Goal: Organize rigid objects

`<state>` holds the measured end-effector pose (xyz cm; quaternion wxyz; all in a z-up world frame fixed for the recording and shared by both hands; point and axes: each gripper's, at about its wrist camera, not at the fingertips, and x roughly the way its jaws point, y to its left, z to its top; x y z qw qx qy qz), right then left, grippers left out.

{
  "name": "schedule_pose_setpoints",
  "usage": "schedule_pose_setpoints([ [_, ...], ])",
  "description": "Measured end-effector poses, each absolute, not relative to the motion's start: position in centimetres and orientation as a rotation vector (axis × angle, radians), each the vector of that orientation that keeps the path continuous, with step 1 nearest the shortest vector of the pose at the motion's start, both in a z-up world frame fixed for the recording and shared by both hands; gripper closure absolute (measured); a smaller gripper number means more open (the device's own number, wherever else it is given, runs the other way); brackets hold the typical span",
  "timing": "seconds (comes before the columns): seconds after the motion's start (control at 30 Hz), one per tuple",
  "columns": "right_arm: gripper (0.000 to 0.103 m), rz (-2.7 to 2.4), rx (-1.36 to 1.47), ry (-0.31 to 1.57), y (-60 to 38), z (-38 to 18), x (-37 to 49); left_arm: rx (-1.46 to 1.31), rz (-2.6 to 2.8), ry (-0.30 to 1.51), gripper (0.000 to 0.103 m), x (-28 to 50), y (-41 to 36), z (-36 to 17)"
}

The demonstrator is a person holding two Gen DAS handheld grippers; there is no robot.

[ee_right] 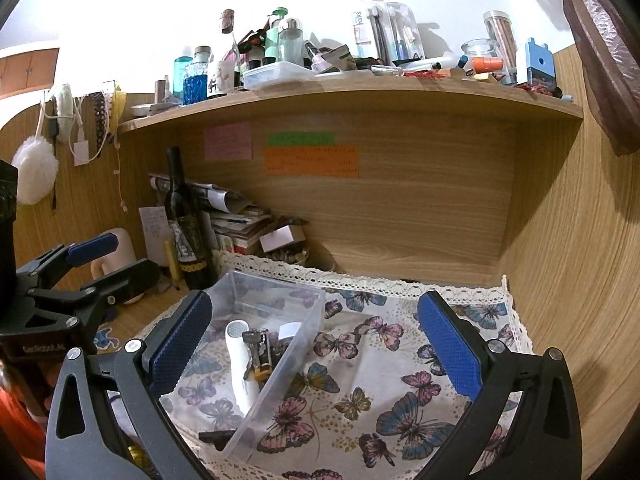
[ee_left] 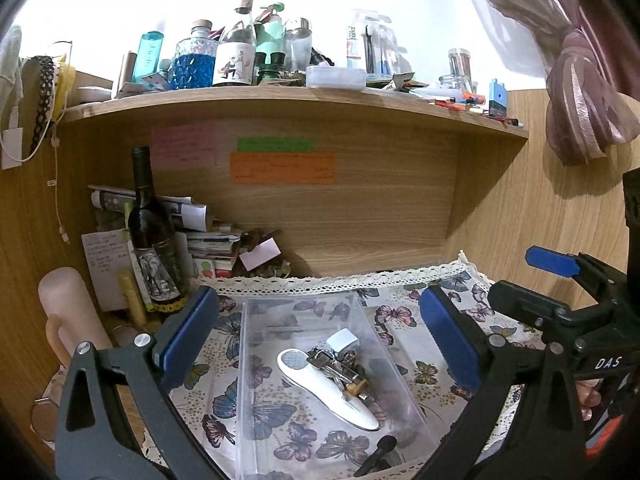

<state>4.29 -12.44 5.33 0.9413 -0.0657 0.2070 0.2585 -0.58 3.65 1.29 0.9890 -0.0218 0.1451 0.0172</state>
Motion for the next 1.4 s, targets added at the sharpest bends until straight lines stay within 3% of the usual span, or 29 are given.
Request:
schedule_pose_setpoints([
  [1.4,0.0,0.514,-0.138,0.423,-12.22,5.25,4.58,-0.057,0.005,0.317,0.001,0.03,3.78,0.77],
])
